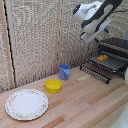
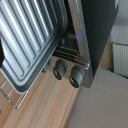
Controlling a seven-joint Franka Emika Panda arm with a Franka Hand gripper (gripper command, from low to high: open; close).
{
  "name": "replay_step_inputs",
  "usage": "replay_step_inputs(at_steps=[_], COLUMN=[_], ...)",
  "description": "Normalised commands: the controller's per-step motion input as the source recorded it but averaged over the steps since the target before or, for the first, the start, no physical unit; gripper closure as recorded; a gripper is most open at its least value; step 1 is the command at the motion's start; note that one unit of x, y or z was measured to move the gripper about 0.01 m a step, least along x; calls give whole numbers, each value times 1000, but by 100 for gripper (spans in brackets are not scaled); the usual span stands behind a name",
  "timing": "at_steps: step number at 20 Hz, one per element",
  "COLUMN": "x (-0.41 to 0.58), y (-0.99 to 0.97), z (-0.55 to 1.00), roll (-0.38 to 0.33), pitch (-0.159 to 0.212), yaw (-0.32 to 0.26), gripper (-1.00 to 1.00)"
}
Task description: Kindly employ your clamp to softly take hold of the bread. Delicately rest it on the oven pan, verifying that it is even on the surface. Using your clamp and attentiveness, smoothly glide the pan into the oven and along the appropriate brackets, securing it in position.
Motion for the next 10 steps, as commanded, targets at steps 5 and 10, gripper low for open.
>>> replay_step_inputs(at_steps=[5, 10], x=[-79, 11], y=[70, 261], z=[-254, -432], roll=[-281, -224], pitch=[180, 178], yaw=[215, 194], gripper=[-100, -100])
